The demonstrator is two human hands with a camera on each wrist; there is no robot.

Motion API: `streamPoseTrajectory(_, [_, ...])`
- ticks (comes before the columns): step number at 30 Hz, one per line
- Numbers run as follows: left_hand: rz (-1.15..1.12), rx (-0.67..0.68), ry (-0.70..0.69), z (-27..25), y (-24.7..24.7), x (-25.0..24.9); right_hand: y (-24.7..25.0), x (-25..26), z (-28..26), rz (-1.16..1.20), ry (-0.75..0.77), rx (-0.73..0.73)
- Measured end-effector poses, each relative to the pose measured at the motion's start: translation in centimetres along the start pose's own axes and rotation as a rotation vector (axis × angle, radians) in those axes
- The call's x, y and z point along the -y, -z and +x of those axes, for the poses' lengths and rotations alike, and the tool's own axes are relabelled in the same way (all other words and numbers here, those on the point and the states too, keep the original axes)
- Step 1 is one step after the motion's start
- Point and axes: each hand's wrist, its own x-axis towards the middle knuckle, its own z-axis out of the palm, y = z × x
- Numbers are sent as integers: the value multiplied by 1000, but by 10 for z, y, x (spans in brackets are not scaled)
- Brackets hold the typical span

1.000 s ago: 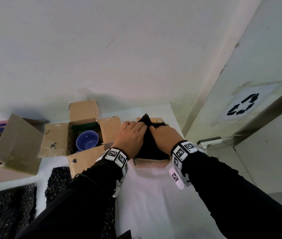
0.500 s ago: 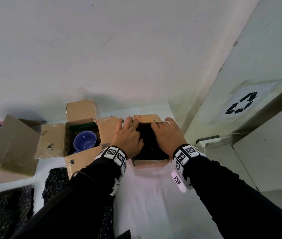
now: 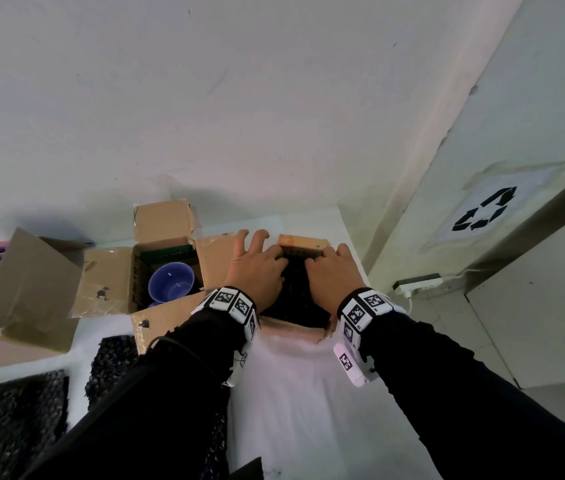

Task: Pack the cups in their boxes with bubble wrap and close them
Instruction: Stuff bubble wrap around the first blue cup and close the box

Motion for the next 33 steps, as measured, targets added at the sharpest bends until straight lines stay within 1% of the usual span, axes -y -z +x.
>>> streamPoseTrajectory(2, [-10, -108, -21, -4, 1, 4, 3, 6, -3, -11, -71, 4])
streamPoseTrajectory(4, [-41, -253, -12, -12, -1, 6, 6, 7, -5, 17, -119, -3])
streamPoseTrajectory(6, [-89, -332, 3, -25, -4, 5, 7, 5, -7, 85, -140, -29])
streamPoseTrajectory(7, [-112, -341, 7, -32, -6, 4, 7, 3, -8, 136, -151, -59])
streamPoseTrajectory(9, [-127, -323, 18, -46, -10, -1, 4, -1, -10, 235, -155, -144])
streamPoseTrajectory(10, [-122, -300, 24, -53, -12, -4, 0, -2, -9, 278, -122, -185])
streamPoseTrajectory(12, [-104, -256, 37, -63, -16, -9, -5, -1, -5, 366, 17, -231])
streamPoseTrajectory(14, [-99, -235, 54, -67, -19, -12, -8, 3, 0, 449, 171, -187])
streamPoseTrajectory(16, [-97, -224, 74, -68, -18, -15, -8, 4, 3, 477, 226, -115])
streamPoseTrajectory(19, [-92, -199, 93, -67, -16, -17, -5, 1, 9, 412, 253, -60])
streamPoseTrajectory(22, [-82, -143, 98, -66, -16, -19, -2, 2, 15, 307, 276, -16])
streamPoseTrajectory(26, [-86, -98, 107, -65, -15, -21, -3, 13, 19, 152, 218, 19])
streamPoseTrajectory(30, [-101, -83, 86, -65, -14, -17, -5, 13, 20, 162, 199, -8])
streamPoseTrajectory(33, [-117, -77, 72, -65, -16, -14, -10, 11, 18, 226, 214, -32])
